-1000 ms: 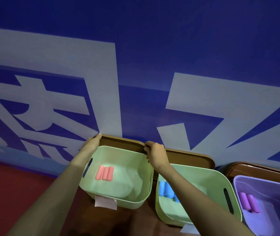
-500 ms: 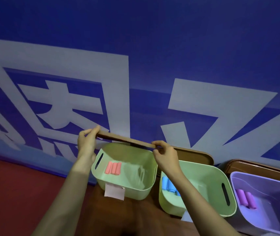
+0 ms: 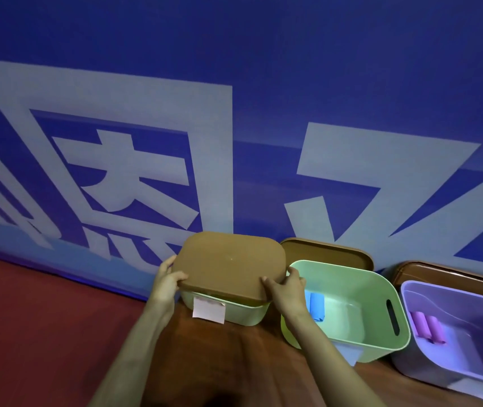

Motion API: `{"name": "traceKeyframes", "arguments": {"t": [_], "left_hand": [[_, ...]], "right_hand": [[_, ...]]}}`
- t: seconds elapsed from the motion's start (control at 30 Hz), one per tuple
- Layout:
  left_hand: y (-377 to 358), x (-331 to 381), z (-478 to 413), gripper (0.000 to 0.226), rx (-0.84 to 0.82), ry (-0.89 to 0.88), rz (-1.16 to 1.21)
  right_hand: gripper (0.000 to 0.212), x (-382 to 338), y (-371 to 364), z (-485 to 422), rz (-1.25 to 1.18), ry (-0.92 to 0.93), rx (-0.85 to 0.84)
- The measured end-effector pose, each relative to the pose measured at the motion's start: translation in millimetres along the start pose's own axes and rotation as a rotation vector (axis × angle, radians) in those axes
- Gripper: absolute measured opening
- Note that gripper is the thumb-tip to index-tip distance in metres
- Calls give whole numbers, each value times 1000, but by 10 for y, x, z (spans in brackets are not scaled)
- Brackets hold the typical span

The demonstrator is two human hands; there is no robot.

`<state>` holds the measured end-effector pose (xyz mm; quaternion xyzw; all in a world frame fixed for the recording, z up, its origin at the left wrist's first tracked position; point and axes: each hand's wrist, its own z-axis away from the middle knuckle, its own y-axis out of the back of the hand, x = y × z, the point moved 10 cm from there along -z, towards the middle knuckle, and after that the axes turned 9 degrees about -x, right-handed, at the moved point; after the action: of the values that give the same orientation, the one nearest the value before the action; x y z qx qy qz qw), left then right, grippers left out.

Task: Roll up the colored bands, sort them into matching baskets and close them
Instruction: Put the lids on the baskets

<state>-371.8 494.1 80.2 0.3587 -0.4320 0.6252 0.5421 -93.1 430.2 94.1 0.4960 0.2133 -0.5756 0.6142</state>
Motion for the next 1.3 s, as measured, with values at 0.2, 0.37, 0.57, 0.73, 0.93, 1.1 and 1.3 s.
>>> {"name": "traceKeyframes", "arguments": {"t": [0.2,0.37,0.57,0.73,0.93,1.1,1.3], "left_hand": [[100,-69,-117,55,104,-91,-262],[-2,-136,-63,51,43,-205,-83],[54,-257,-106,49,54,-210,-64],[151,-241,-117,51,63,-232,-99],[229,-188,-110,48,75,-274,-115],[248,-211,-137,50,70,-263,-93],[275,-215,-262,58,41,-195,-51]], "right_hand": [[58,-28,-55,-30,-20,20,8],[53,47,-118,-18,-45,34,59],[53,120,-232,26,-63,90,121],[55,180,-331,44,-75,107,138],[56,210,-411,19,-101,112,125],[57,216,-440,-7,-184,129,95],[51,214,-402,-130,-215,100,129]]}}
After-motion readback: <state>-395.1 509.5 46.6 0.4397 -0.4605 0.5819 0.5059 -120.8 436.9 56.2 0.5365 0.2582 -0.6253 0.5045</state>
